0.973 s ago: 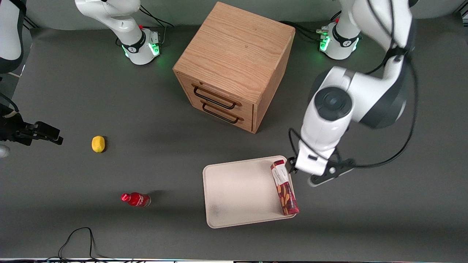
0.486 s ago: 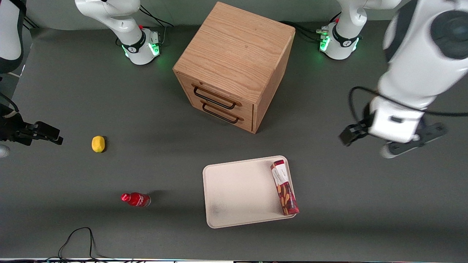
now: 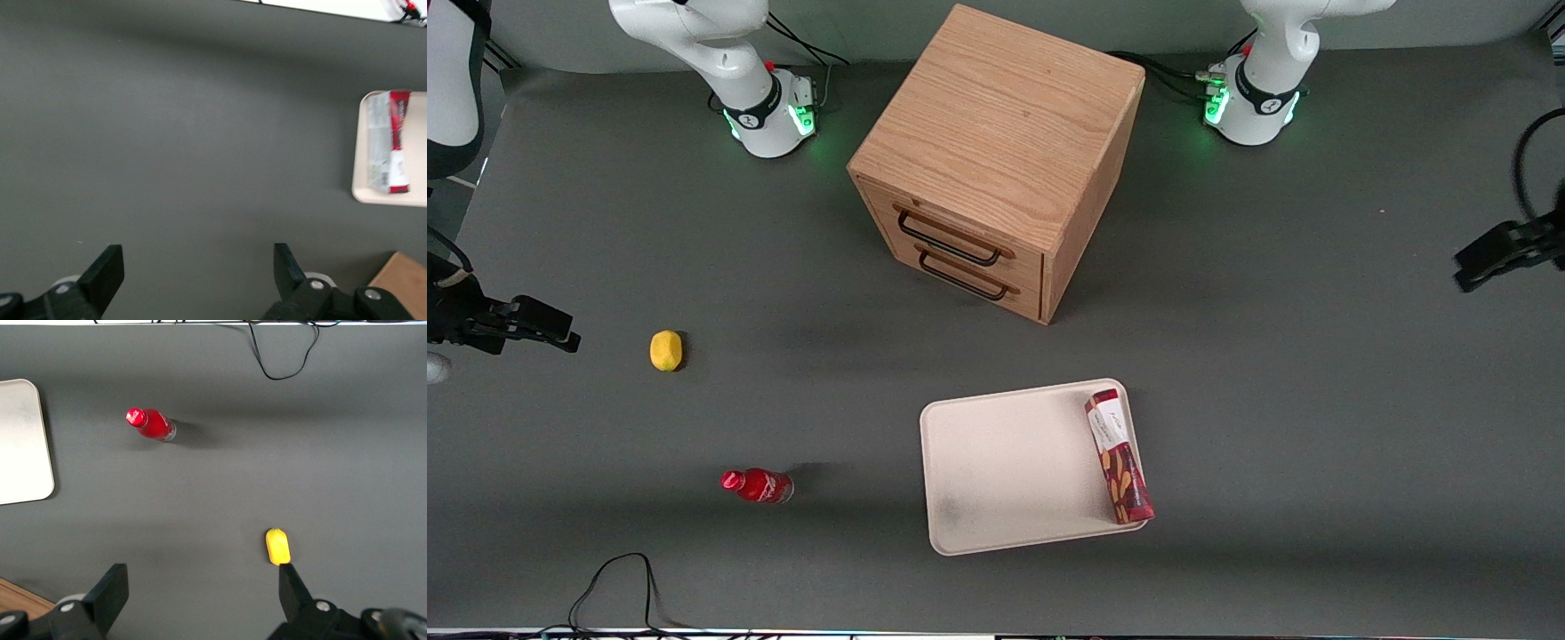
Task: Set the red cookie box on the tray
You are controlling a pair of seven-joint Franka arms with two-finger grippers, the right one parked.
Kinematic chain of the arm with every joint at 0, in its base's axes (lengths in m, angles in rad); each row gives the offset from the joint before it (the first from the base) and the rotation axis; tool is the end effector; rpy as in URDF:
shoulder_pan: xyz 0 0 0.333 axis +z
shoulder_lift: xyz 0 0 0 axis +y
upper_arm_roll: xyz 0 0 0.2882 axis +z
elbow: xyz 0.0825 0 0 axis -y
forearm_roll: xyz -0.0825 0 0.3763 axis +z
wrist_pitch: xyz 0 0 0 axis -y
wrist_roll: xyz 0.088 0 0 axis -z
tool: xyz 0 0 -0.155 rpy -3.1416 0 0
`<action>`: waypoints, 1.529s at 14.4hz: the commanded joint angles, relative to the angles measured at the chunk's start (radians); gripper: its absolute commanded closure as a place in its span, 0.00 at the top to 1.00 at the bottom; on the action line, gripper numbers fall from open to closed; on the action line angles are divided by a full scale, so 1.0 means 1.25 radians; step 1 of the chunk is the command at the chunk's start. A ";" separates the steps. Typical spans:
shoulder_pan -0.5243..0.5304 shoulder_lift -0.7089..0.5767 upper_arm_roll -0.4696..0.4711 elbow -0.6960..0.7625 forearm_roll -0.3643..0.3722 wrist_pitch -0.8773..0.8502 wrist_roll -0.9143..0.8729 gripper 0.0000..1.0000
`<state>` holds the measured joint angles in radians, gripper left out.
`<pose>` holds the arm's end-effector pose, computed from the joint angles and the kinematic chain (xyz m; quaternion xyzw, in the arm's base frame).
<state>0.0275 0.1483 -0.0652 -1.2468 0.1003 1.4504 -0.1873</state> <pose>0.5768 -0.0023 0.6038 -0.9952 -0.0825 -0.0326 0.0414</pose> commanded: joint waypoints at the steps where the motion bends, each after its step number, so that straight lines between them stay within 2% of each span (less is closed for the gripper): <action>1: 0.066 -0.083 -0.003 -0.108 -0.037 0.023 0.136 1.00; 3: 0.075 -0.128 0.015 -0.179 -0.037 0.061 0.205 1.00; 5: 0.054 -0.175 0.041 -0.250 -0.039 0.106 0.212 1.00; 8: -0.027 -0.219 0.113 -0.319 -0.046 0.150 0.190 1.00; 14: -0.037 -0.211 0.076 -0.301 -0.055 0.145 0.081 1.00; 17: -0.037 -0.200 0.074 -0.281 -0.097 0.138 0.077 1.00; 22: -0.059 -0.181 0.079 -0.249 -0.093 0.071 0.082 1.00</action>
<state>-0.0197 -0.0921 0.0210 -1.5979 -0.0114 1.5791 -0.0731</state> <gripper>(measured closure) 0.000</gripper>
